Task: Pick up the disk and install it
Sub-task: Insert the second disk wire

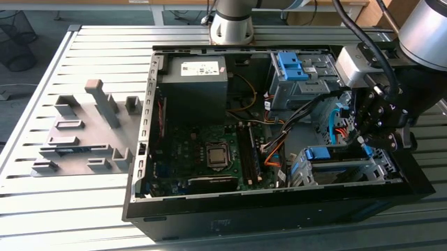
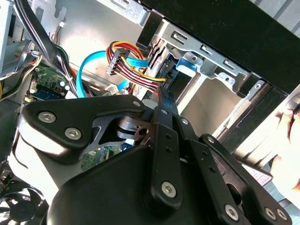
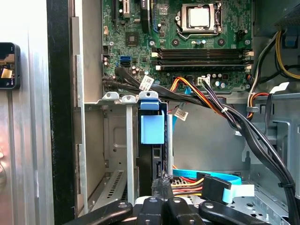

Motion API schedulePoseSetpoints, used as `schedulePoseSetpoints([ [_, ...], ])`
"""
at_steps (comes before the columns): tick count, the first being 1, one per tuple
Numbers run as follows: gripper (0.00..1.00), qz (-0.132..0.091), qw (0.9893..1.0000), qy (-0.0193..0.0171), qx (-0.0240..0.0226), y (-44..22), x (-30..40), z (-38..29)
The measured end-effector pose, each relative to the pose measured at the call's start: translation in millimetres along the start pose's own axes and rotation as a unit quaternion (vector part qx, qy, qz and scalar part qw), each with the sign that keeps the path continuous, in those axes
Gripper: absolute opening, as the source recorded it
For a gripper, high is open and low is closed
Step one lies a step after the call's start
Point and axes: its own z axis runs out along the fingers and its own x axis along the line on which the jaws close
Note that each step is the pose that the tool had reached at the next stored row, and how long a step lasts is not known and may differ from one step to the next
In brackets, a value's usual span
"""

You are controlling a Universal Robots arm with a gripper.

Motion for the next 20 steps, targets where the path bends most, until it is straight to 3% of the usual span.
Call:
schedulePoseSetpoints([
  [5,0.11,0.000,1.0000,-0.0001,0.0000,12.9,0.7,-0.2],
  [10,0.11,0.000,1.0000,0.0000,0.0000,13.5,0.7,-1.3],
  [13,0.11,0.000,1.0000,-0.0006,-0.0001,13.3,0.8,-8.9],
  [20,0.11,0.000,1.0000,-0.0005,-0.0002,13.1,0.8,-33.4],
])
